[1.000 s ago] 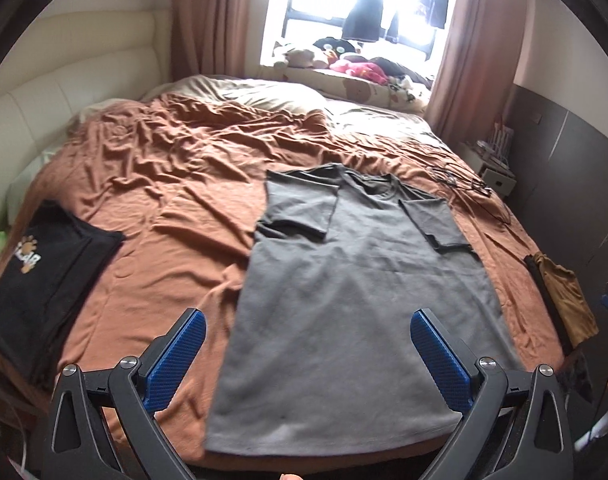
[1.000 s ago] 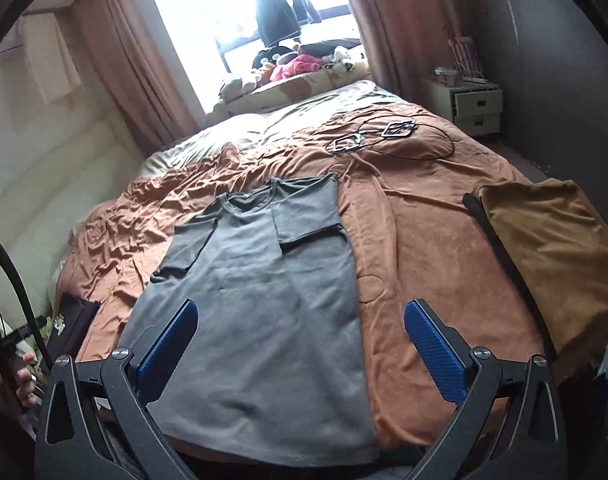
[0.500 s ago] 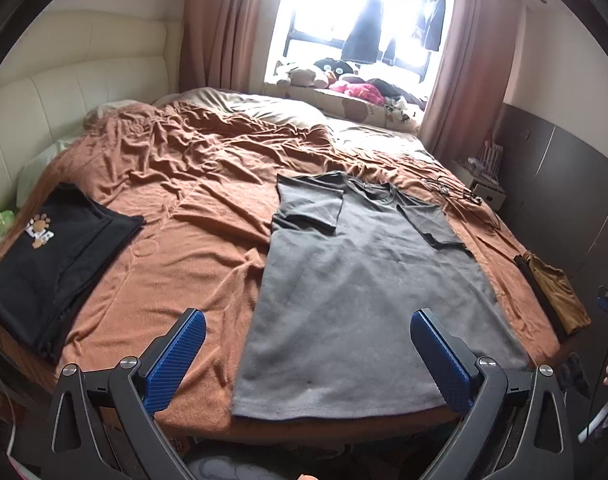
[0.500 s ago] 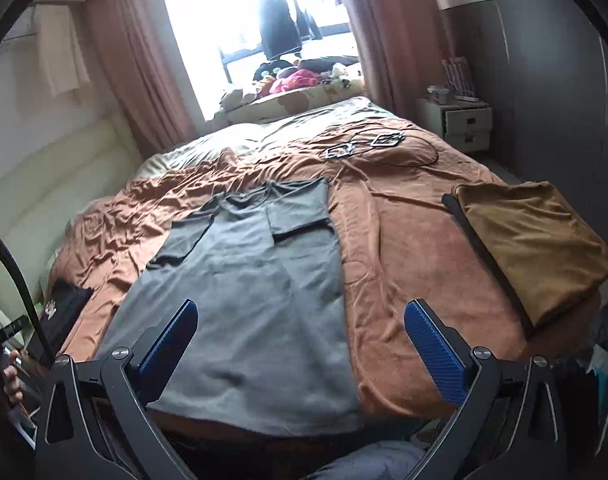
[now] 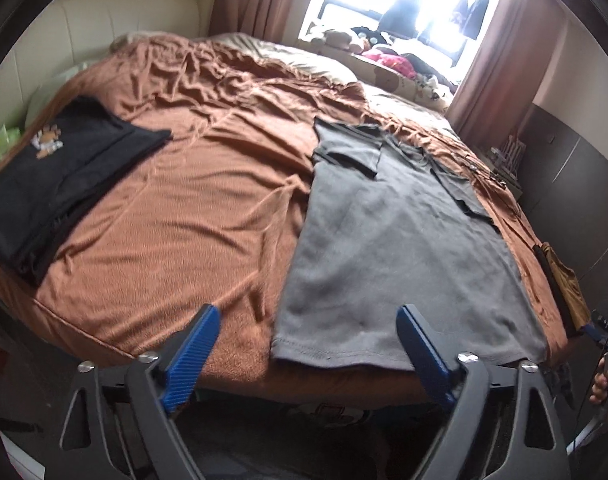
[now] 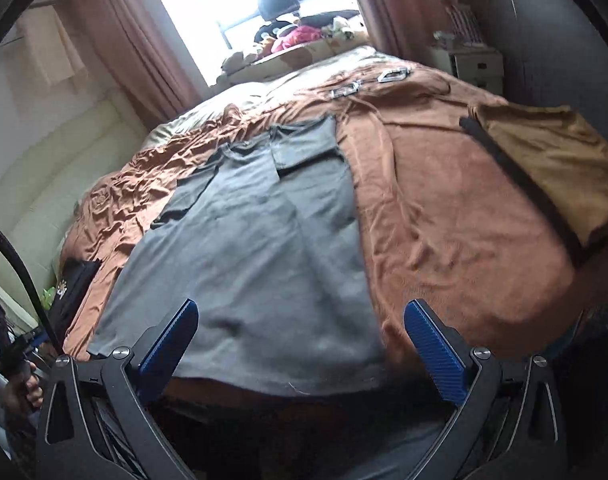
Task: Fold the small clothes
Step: 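Move both open grippers back from the shirt toward its hem, then grasp the shirt hem with both grippers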
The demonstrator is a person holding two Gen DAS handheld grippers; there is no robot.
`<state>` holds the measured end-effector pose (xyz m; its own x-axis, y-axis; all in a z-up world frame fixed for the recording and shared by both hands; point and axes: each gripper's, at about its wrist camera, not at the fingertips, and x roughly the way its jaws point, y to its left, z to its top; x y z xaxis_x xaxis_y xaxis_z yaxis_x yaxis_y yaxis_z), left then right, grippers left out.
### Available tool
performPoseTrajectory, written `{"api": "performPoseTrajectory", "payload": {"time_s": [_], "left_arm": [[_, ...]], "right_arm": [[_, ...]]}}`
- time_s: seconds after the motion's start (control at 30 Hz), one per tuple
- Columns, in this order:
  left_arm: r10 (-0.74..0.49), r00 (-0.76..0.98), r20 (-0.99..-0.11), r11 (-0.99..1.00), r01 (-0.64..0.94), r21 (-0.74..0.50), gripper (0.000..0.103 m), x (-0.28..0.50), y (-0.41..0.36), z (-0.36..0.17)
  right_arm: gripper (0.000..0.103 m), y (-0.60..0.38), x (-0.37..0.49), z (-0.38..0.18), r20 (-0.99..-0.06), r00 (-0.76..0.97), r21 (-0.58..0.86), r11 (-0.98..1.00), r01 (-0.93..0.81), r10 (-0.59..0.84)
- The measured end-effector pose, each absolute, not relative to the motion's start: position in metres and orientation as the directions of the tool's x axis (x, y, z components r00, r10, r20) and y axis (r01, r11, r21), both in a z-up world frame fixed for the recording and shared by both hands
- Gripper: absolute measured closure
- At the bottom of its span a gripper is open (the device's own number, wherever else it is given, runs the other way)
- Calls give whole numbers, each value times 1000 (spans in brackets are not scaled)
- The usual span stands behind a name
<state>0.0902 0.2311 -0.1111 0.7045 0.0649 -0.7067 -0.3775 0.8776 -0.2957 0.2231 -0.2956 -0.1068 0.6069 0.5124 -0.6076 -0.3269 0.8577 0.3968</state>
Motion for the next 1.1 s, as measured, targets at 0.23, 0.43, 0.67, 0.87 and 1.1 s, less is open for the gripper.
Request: {"api": "performPoseTrajectory", "payload": {"time_s": [0.23, 0.43, 0.67, 0.87, 1.1], "left_arm": [[-29, 673, -739, 829, -396, -394, 39, 101, 247, -148], [-79, 643, -762, 793, -423, -439, 49, 112, 253, -173], [-143, 623, -769, 735, -454, -504, 57, 119, 259, -194], [-213, 638, -740, 646, -476, -597, 57, 114, 264, -201], [-253, 692, -676, 493, -509, -705, 60, 107, 275, -212]], "right_arm": [[25, -295, 245, -138, -660, 541, 444, 852, -279, 521], [40, -299, 259, -155, -696, 508, 464, 858, -221, 507], [43, -306, 267, -170, -702, 473, 521, 837, -168, 532], [43, -312, 268, -185, -679, 444, 587, 795, -150, 585], [43, -330, 267, -201, -613, 446, 688, 718, -102, 652]]}}
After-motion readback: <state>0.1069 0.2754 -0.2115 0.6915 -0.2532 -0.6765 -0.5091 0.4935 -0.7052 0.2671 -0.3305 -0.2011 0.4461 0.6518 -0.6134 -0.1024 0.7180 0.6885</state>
